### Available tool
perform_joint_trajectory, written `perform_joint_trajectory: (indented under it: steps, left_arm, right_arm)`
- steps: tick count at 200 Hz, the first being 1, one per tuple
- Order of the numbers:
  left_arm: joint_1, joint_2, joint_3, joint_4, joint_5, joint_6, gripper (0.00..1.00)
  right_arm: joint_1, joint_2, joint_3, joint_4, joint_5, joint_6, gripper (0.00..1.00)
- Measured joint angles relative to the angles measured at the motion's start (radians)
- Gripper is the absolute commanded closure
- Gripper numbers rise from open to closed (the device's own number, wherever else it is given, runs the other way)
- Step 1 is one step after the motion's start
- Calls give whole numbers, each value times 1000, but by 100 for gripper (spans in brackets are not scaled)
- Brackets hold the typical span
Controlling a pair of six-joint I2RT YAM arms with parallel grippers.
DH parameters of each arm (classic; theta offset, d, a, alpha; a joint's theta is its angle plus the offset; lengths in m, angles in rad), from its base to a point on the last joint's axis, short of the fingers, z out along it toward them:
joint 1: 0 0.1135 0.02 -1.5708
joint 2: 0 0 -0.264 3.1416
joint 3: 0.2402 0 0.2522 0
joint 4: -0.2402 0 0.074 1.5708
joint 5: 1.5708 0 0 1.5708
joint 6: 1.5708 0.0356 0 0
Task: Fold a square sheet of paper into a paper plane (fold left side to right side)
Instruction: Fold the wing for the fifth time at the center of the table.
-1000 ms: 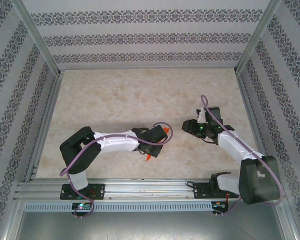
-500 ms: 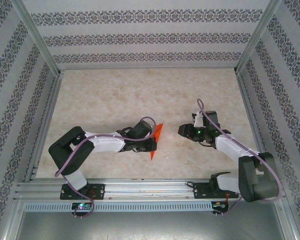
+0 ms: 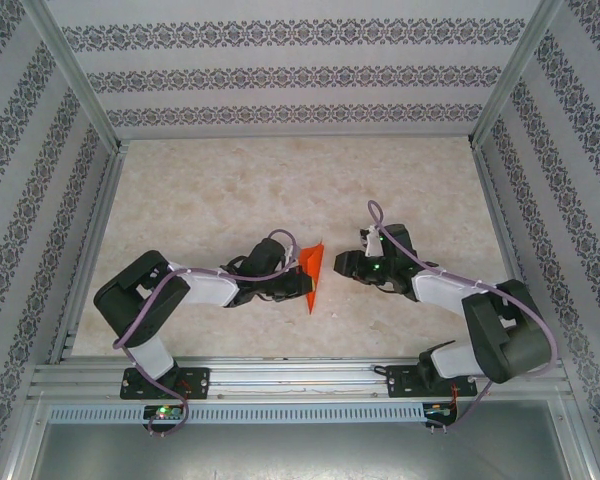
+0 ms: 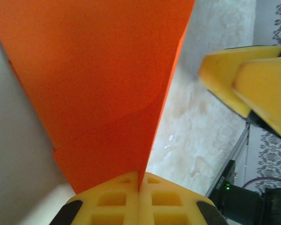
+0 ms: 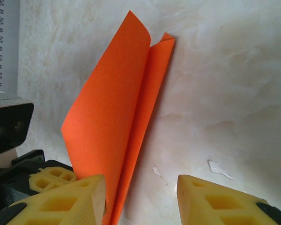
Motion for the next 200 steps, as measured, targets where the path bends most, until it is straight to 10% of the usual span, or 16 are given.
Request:
perform_joint_trajectory:
  steps: [200]
  left_arm:
    - [13,121,-37,269,91,-133,100]
  right_arm:
    - [99,204,31,232,50,180,62]
